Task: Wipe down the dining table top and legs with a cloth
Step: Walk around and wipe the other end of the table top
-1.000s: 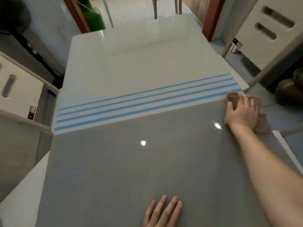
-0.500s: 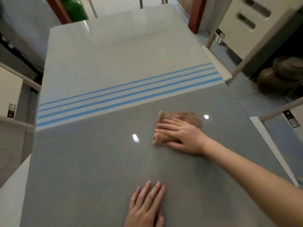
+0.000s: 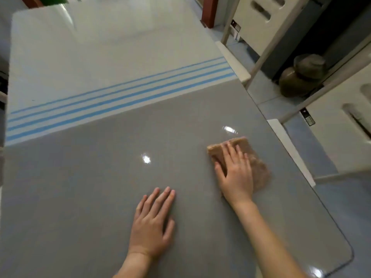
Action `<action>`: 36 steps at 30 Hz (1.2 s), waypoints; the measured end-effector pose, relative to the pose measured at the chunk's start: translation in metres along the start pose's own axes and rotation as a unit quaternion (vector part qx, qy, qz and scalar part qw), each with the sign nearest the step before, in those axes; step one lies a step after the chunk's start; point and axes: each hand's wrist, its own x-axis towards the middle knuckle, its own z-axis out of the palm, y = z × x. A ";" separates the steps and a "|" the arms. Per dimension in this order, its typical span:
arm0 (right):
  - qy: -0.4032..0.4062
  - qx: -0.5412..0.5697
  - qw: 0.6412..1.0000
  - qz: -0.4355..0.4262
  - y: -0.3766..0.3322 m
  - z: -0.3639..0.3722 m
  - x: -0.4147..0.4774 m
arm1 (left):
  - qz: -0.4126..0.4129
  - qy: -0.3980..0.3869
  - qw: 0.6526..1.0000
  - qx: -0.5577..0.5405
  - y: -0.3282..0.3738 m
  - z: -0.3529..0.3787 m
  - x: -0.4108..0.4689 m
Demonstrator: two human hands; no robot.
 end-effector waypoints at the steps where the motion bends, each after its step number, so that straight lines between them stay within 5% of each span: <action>1: -0.001 0.004 1.000 -0.011 -0.005 0.001 -0.029 | -0.004 -0.002 1.000 0.003 0.000 0.000 -0.001; 8: 0.015 0.013 0.999 -0.038 -0.004 0.000 -0.193 | -0.011 0.011 0.999 0.028 0.001 0.003 -0.002; 14: 0.035 0.134 0.988 0.073 -0.013 -0.016 -0.264 | -0.007 -0.007 0.998 0.058 0.005 -0.003 -0.007; 22: -0.069 0.458 0.824 0.325 -0.037 -0.096 -0.321 | -0.034 -0.176 0.983 0.040 0.041 -0.058 -0.040; 31: 0.008 0.475 0.812 0.339 -0.035 -0.201 -0.397 | -0.031 -0.095 0.960 -0.260 0.085 -0.117 -0.202; 36: 0.047 0.487 0.776 0.398 -0.019 -0.208 -0.446 | -0.068 -0.120 0.951 -0.278 0.081 -0.095 -0.291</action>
